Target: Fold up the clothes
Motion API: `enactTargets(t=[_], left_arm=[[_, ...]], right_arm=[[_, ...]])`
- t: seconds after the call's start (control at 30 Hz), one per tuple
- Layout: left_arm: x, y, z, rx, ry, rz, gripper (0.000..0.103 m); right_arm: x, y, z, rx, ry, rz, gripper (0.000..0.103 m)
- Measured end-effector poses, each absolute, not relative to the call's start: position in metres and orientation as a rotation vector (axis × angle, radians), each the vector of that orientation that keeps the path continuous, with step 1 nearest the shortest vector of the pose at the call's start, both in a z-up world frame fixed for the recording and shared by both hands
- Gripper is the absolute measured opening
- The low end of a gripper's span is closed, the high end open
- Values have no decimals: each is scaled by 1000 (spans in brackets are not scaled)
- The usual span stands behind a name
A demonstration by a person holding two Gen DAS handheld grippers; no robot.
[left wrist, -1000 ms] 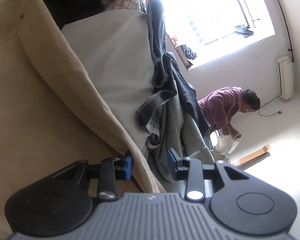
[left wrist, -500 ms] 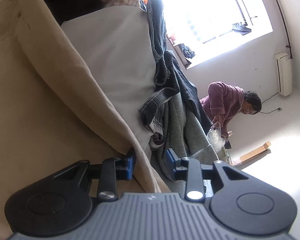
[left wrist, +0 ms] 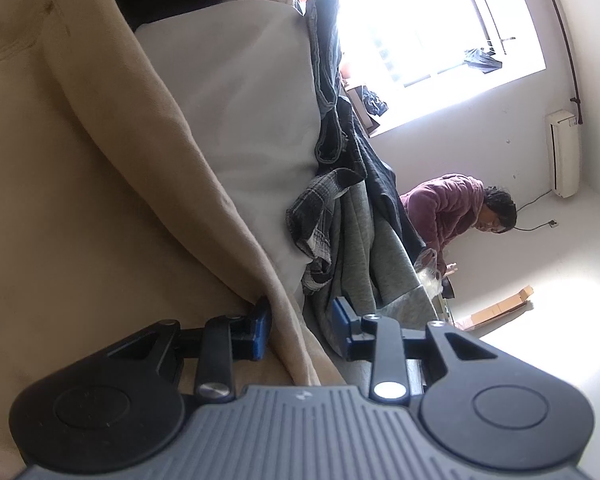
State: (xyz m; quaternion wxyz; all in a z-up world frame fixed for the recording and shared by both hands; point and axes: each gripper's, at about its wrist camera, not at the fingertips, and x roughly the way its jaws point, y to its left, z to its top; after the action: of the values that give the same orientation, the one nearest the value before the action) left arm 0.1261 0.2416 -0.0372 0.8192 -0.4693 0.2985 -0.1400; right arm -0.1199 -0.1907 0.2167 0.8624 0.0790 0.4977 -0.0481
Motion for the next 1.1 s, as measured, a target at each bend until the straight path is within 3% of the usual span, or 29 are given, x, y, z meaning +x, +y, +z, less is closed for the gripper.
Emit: enactTargets(t=[0.03, 0.13, 0.47, 0.83, 0.97, 1.03, 1.1], left_arm=[[125, 242, -36, -997, 634, -295, 33], [123, 244, -32, -988, 630, -288, 32], [127, 245, -17, -967, 570, -259, 28], [167, 247, -30, -989, 512, -151, 29], [175, 247, -37, -995, 520, -135, 32], [174, 245, -35, -989, 522, -142, 39], [173, 244, -32, -981, 522, -154, 49]], right_arm=[[-123, -193, 218, 179, 1032, -109, 12], [-138, -205, 226, 250, 955, -102, 5], [-215, -264, 278, 562, 557, -54, 4], [-159, -282, 255, 693, 407, -119, 5], [-128, -288, 225, 790, 446, -138, 13], [-117, -293, 210, 863, 479, -155, 45], [-119, -300, 206, 898, 473, -159, 52]])
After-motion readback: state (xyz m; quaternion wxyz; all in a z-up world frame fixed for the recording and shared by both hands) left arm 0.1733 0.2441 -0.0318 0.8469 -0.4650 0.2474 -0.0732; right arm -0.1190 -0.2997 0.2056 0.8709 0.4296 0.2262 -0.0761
